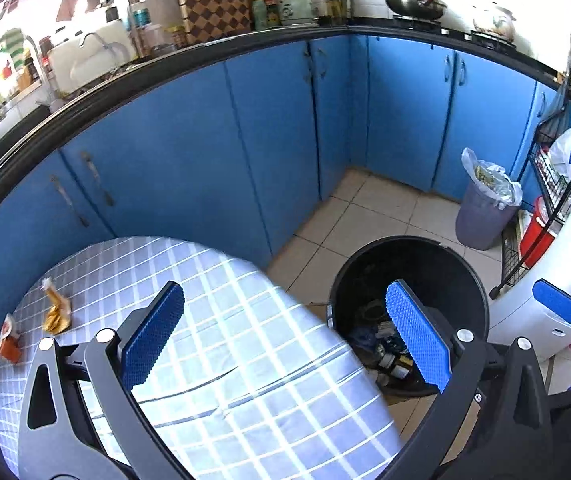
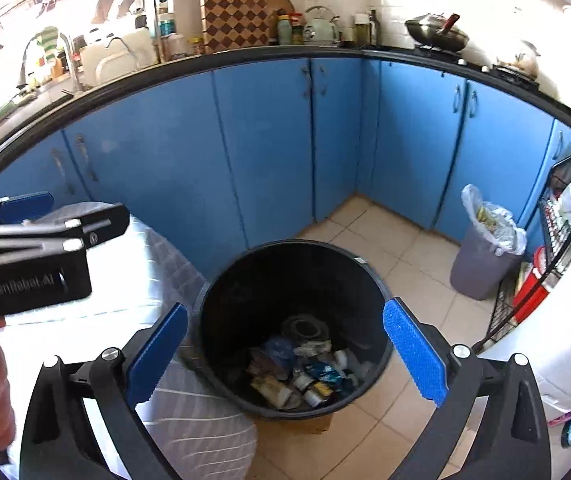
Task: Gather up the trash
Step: 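Move both open tools back over the table toward the cup and wrapper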
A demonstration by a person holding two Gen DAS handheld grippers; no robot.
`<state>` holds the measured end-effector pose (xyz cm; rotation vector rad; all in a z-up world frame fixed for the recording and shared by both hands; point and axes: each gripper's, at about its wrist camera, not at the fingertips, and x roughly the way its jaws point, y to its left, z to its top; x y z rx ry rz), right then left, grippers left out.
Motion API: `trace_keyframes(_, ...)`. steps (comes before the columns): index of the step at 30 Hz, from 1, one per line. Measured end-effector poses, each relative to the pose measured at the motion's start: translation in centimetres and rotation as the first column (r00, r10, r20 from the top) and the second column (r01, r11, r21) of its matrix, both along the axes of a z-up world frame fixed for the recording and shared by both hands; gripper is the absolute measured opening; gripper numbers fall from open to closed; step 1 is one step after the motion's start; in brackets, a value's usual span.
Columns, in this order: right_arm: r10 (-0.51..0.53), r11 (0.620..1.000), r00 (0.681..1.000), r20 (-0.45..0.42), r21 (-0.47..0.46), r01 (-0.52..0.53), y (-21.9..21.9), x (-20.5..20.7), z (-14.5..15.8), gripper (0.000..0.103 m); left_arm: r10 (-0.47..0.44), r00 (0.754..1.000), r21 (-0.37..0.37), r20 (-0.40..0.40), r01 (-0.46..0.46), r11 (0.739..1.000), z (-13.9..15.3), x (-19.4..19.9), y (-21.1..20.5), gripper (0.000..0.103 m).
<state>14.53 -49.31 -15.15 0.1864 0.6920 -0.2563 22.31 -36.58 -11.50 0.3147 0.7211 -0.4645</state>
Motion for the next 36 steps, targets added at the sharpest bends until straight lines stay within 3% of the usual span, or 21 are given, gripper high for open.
trace_keyframes(4, 0.046, 0.999, 0.999, -0.021, 0.022, -0.046, 2.5, 1.4, 0.6, 0.096, 0.047, 0.999, -0.016, -0.002, -0.047, 0.999, 0.5, 0.4, 3.3, 0.1)
trace_keyframes(13, 0.215, 0.975, 0.976, -0.045, -0.037, -0.217, 12.2, 6.4, 1.7, 0.096, 0.213, 0.977, -0.034, 0.001, -0.213, 0.977, 0.7, 3.2, 13.8, 0.1)
trace_keyframes(27, 0.454, 0.886, 0.883, -0.119, -0.043, -0.462, 28.7, 16.0, -0.3, 0.096, 0.476, 0.878, -0.022, -0.046, -0.477, 0.878, -2.4, 9.6, 33.4, 0.1)
trace_keyframes(36, 0.471, 0.871, 0.861, -0.191, -0.056, -0.488, 34.5, 21.0, -2.6, 0.096, 0.511, 0.856, -0.039, -0.077, -0.515, 0.857, -4.3, 12.7, 39.9, 0.1)
